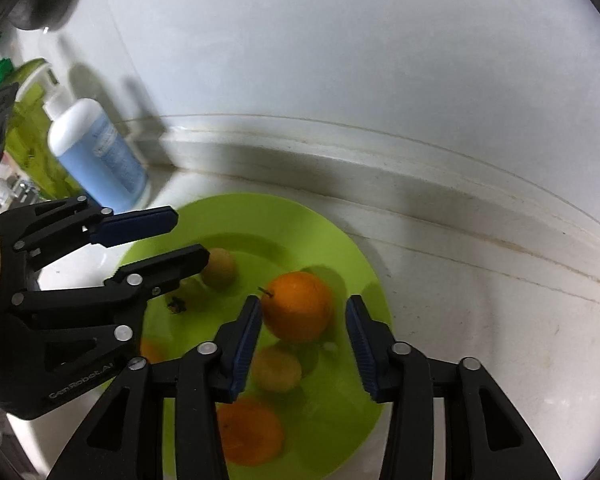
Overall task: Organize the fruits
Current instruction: 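Lower the kiwi and tangerine onto the plate and open both tools, then grasp the small green tomato with the left tool while the right tool grasps the green apple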
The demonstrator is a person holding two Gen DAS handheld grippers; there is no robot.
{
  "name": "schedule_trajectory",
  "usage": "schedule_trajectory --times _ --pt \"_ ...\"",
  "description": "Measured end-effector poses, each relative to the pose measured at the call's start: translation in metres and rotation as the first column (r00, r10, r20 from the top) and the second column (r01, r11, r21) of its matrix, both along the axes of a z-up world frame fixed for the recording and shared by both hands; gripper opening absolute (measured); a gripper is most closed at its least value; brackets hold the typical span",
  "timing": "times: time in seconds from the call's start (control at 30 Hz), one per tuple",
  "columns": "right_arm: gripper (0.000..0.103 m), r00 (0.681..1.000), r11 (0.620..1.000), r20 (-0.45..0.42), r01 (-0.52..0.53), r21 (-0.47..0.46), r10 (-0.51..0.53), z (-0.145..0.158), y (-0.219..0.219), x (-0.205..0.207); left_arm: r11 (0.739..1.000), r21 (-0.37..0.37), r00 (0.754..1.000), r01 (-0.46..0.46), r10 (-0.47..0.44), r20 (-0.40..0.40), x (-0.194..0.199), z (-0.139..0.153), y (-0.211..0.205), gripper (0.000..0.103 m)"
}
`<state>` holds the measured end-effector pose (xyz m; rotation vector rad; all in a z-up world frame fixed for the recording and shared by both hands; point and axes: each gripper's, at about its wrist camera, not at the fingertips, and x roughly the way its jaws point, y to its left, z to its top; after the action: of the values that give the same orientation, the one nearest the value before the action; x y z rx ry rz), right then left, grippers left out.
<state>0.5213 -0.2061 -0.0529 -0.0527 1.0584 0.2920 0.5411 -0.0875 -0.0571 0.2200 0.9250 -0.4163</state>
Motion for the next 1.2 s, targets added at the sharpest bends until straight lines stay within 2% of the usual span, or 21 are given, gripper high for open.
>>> schedule_trajectory --times 0.33,0.6,0.67,0.93,1.07,1.2 --pt "0.046 0.997 1.0 0.08 0.001 0.029 -0.003 0.036 -0.001 -0.029 1.0 -0.027 0.998 -0.015 0.017 0.065 -0.03 0.036 0.016 0.043" --pt "0.047 0.985 0.998 0.165 0.033 0.048 -0.041 0.069 0.007 -0.065 0.998 -0.067 0.99 -0.014 0.024 0.138 -0.074 0.077 0.031 0.051" --pt "0.051 0.98 0.997 0.191 0.045 0.057 -0.056 0.079 0.007 -0.078 0.997 -0.076 0.986 -0.009 0.021 0.163 -0.087 0.086 0.034 0.053" --pt "0.059 0.955 0.994 0.278 0.088 0.063 -0.102 0.105 0.013 -0.13 0.997 -0.075 0.965 0.011 0.009 0.261 -0.144 0.115 0.044 0.064" --pt "0.069 0.937 0.99 0.321 0.121 0.076 -0.139 0.116 0.014 -0.161 0.998 -0.068 0.95 0.012 0.01 0.311 -0.172 0.123 0.049 0.071" --pt "0.071 0.923 0.981 0.337 0.161 0.105 -0.188 0.121 0.016 -0.187 0.997 -0.077 0.944 0.012 0.014 0.328 -0.194 0.128 0.057 0.075"
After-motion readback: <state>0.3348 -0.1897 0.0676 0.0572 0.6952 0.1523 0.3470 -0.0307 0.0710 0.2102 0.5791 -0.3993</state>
